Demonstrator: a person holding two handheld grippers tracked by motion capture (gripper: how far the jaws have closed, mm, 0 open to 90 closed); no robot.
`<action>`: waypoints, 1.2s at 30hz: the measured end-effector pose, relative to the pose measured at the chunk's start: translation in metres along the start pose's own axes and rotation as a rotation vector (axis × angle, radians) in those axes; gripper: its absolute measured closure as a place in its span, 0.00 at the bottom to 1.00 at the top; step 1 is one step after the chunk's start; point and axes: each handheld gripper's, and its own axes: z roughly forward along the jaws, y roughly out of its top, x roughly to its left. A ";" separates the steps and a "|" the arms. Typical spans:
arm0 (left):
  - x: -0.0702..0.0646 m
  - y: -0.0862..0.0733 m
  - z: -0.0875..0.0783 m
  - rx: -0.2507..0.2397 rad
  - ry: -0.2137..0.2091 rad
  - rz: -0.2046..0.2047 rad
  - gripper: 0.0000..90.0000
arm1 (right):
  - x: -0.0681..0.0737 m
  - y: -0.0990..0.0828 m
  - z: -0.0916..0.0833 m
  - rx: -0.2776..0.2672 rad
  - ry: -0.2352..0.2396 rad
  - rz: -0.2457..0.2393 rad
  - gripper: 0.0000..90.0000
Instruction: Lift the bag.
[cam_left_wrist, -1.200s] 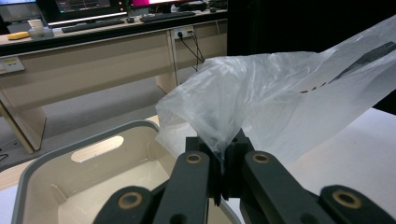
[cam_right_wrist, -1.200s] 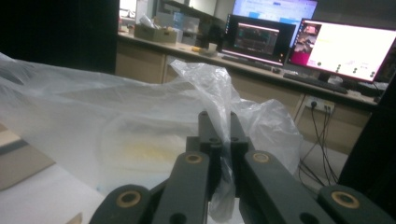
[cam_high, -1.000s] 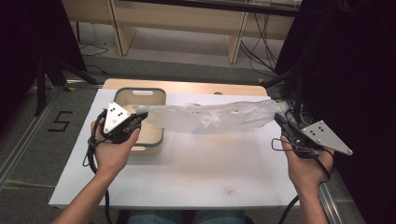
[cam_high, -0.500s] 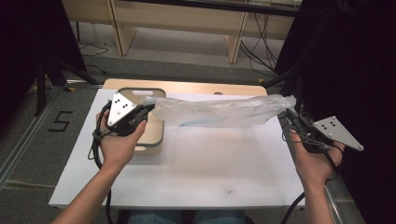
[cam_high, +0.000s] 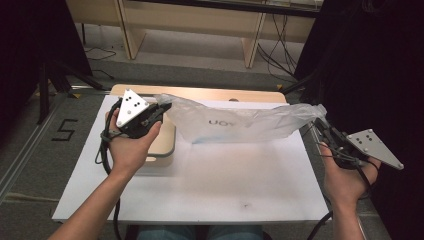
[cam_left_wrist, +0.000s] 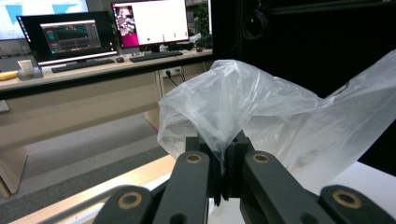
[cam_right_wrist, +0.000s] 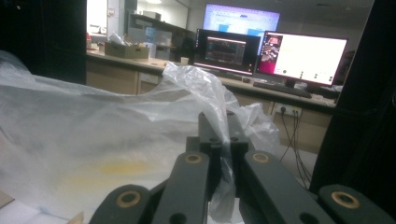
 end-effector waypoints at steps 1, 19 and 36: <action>0.000 0.001 0.000 0.000 0.000 0.004 0.99 | 0.000 0.001 -0.001 -0.006 0.000 -0.001 1.00; 0.008 0.010 0.021 0.008 0.043 0.015 0.99 | -0.001 0.021 0.004 -0.035 0.003 0.002 1.00; 0.015 -0.020 0.079 0.181 0.088 0.006 0.99 | -0.007 -0.025 0.065 0.169 0.018 0.081 1.00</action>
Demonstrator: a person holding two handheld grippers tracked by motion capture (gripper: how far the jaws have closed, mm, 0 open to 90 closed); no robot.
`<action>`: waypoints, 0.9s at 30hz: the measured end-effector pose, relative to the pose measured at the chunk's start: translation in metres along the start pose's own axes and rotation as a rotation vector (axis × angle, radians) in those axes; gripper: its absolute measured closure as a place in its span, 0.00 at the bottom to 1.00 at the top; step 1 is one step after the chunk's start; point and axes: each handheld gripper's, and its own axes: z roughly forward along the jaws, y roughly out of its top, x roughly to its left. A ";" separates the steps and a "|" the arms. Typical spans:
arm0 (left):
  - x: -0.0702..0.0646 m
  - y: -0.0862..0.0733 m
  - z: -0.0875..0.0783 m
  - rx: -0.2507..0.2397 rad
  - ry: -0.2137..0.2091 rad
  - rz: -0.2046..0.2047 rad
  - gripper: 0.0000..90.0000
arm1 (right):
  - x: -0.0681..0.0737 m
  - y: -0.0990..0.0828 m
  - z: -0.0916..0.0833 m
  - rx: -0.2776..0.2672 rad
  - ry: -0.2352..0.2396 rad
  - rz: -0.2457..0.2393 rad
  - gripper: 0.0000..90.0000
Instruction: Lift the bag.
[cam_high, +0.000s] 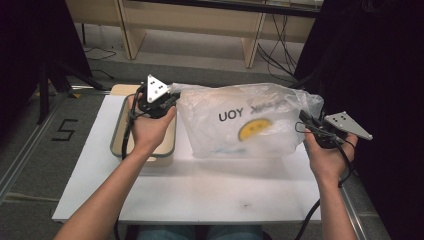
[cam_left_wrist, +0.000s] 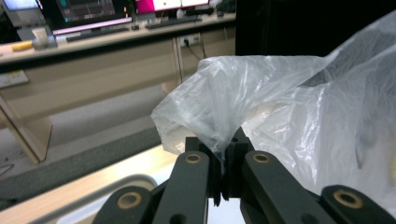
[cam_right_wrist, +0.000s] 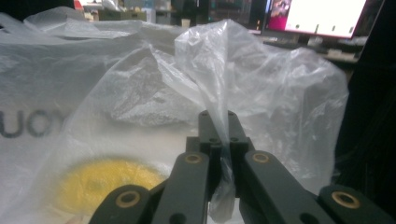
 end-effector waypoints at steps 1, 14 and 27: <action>0.000 -0.003 0.004 0.012 0.005 0.004 0.99 | 0.000 -0.003 0.003 0.017 0.002 0.005 1.00; 0.006 -0.022 0.036 0.127 0.028 -0.024 0.99 | -0.005 -0.041 0.033 0.180 0.015 0.072 1.00; -0.002 -0.033 0.059 0.215 0.015 -0.008 0.99 | -0.010 -0.061 0.045 0.288 0.008 0.121 1.00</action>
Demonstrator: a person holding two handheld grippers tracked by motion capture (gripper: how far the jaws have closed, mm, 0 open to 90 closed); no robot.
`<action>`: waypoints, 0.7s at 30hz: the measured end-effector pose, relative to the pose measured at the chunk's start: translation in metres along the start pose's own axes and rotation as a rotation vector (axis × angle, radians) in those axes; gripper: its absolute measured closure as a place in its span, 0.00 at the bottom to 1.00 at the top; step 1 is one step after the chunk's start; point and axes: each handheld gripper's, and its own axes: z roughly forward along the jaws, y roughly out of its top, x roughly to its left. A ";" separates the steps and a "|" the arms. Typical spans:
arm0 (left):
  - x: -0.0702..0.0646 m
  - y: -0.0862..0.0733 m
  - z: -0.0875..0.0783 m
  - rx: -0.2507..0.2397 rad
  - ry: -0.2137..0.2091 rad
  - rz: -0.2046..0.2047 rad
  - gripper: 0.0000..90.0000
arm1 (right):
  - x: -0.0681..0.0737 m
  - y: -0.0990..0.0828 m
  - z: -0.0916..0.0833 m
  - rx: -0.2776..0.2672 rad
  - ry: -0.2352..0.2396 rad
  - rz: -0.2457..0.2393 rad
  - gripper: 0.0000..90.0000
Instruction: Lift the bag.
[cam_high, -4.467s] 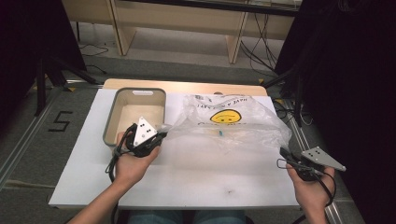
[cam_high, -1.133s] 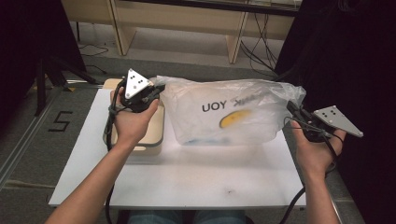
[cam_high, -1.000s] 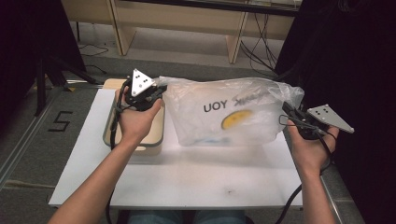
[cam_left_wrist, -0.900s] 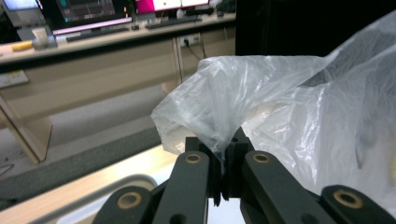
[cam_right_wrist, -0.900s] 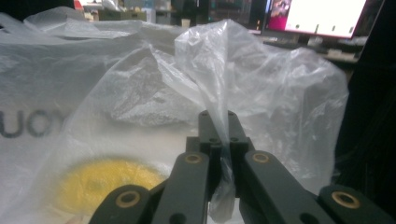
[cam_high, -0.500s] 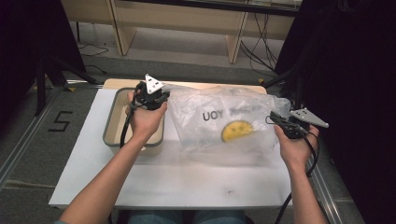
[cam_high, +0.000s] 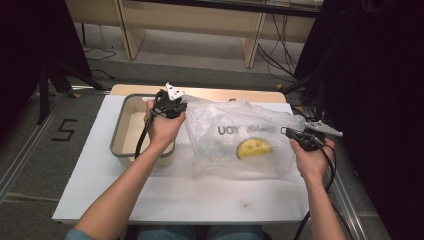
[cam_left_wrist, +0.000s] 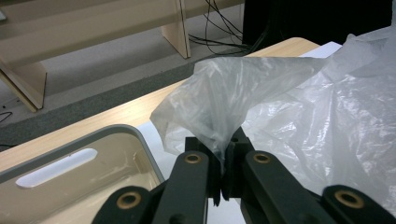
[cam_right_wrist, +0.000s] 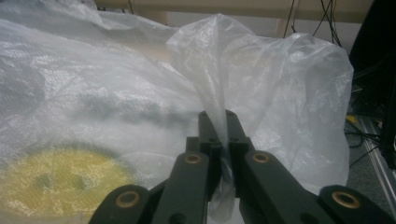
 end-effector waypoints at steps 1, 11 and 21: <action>0.000 0.000 0.001 -0.003 -0.003 -0.001 0.99 | 0.000 0.001 0.000 -0.006 0.003 0.001 1.00; 0.001 0.000 -0.001 -0.033 -0.049 -0.009 0.82 | -0.001 0.003 -0.006 -0.053 -0.013 0.002 0.99; 0.003 0.000 -0.010 -0.029 -0.066 -0.053 0.44 | -0.004 0.005 -0.010 -0.073 -0.044 0.012 1.00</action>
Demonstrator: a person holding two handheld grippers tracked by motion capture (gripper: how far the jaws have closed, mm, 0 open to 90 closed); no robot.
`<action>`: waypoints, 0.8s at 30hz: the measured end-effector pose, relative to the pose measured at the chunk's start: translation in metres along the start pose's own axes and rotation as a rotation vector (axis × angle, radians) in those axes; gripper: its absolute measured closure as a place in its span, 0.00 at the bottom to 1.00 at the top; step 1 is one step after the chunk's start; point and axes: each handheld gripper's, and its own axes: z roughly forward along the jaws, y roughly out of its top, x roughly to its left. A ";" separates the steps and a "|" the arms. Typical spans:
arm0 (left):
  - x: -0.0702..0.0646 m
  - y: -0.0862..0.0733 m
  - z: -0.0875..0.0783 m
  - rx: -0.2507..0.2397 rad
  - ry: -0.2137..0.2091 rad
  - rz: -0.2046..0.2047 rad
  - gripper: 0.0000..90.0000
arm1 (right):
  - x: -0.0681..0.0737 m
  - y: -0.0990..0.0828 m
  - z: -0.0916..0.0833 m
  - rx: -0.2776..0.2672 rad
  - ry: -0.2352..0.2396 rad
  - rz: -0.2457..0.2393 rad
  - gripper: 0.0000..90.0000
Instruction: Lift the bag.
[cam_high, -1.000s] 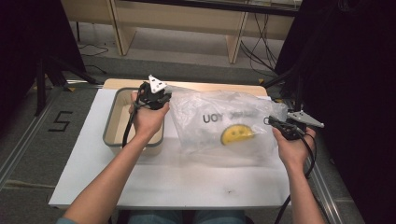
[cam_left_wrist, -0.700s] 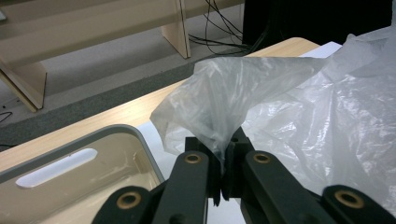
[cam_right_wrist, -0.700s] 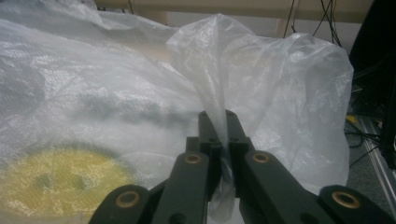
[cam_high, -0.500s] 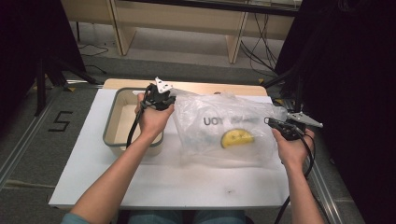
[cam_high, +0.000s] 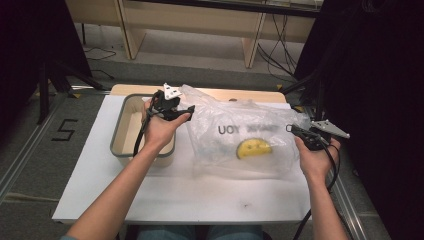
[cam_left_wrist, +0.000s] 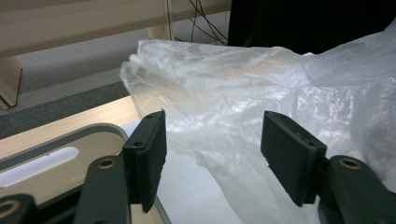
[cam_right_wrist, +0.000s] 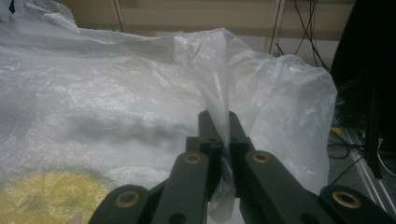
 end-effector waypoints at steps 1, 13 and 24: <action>0.000 0.000 -0.001 -0.001 -0.001 -0.002 0.43 | 0.000 0.000 0.000 -0.002 0.000 -0.002 1.00; -0.011 -0.005 -0.013 -0.010 -0.042 0.008 0.40 | 0.001 0.001 -0.005 -0.051 0.007 -0.013 0.87; -0.012 -0.007 -0.017 -0.015 -0.035 0.025 0.40 | 0.000 0.003 -0.011 -0.100 -0.019 -0.037 0.54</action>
